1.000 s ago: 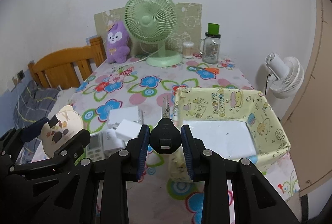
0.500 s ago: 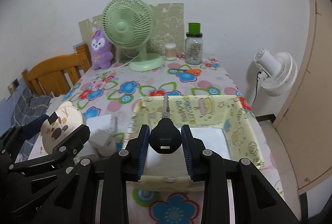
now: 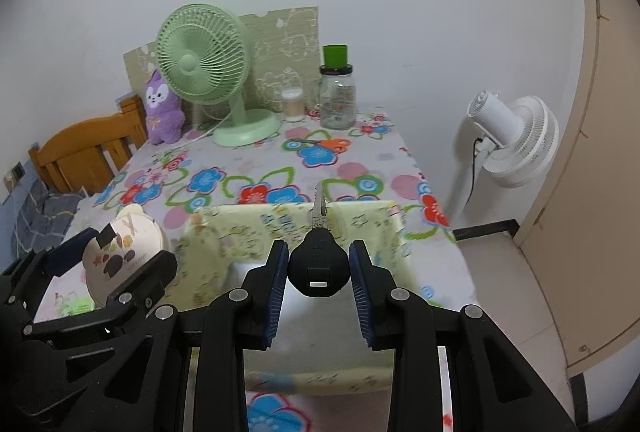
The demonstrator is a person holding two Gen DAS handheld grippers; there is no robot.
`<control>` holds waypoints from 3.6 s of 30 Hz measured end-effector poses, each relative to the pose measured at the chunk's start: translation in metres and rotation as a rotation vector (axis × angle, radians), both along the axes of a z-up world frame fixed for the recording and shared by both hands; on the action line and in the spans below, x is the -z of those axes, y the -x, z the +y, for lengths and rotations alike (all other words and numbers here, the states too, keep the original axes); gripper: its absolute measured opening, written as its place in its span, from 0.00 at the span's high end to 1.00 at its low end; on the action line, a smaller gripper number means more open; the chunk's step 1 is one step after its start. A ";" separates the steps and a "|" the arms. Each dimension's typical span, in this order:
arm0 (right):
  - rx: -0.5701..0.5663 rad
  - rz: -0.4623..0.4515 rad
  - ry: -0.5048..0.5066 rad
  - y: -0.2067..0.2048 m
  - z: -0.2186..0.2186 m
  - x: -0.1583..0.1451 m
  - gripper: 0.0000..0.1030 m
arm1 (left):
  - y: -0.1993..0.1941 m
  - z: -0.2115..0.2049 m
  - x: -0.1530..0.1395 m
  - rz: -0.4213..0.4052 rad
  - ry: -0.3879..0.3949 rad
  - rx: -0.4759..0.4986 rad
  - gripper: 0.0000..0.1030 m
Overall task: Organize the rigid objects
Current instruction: 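Lower the coaster into the yellow box and open the left gripper, then lower the black key into the yellow box and open the right gripper, then withdraw both grippers from the box toward the remaining items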
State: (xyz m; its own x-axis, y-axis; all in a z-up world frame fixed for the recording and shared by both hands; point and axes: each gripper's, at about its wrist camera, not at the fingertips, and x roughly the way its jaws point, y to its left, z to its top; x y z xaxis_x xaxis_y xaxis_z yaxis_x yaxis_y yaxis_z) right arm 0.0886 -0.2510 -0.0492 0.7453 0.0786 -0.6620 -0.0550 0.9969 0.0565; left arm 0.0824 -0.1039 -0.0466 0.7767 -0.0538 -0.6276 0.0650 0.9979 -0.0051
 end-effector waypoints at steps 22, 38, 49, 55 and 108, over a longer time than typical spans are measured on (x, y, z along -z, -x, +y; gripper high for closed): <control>-0.040 0.117 -0.026 -0.056 -0.033 0.042 0.67 | -0.029 -0.040 0.033 0.089 -0.037 0.059 0.16; -0.062 0.124 -0.051 -0.071 -0.029 0.047 0.66 | -0.033 -0.050 0.036 0.119 -0.071 0.065 0.02; -0.075 0.141 -0.073 -0.067 -0.028 0.042 0.43 | -0.031 -0.048 0.034 0.150 -0.070 0.046 0.00; -0.067 0.139 -0.087 -0.057 -0.029 0.033 0.37 | -0.026 -0.045 0.027 0.151 -0.063 0.045 0.00; -0.081 -0.035 -0.081 0.066 0.136 -0.020 0.15 | 0.078 0.147 0.011 0.086 0.012 -0.059 0.00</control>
